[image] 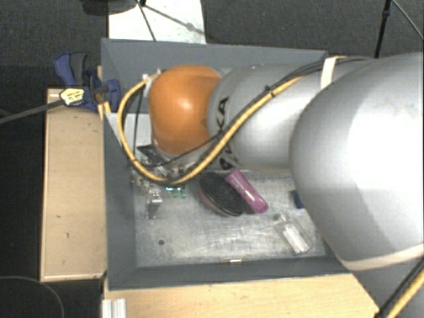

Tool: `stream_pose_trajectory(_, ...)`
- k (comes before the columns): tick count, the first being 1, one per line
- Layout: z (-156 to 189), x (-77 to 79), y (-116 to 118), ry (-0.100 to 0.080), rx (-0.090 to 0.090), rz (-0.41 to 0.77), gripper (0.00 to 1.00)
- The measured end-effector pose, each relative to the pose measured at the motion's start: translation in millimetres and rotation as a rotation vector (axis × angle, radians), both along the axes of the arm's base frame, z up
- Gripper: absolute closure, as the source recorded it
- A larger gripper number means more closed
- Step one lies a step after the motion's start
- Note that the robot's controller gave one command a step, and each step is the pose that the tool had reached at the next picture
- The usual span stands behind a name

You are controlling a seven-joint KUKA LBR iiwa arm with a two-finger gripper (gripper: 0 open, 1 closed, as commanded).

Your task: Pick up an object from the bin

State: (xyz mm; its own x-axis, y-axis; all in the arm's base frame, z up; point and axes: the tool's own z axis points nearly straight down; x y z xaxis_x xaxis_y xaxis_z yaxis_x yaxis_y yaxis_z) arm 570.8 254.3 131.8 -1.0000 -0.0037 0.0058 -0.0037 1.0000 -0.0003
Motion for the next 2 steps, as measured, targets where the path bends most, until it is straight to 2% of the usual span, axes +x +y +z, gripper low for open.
stream_pose_trajectory(1,-59.0,12.1,-34.9,-0.009,0.004,-0.329,0.0)
stream_pose_trajectory(2,-60.7,11.6,-35.9,-0.008,0.002,-0.333,1.0)
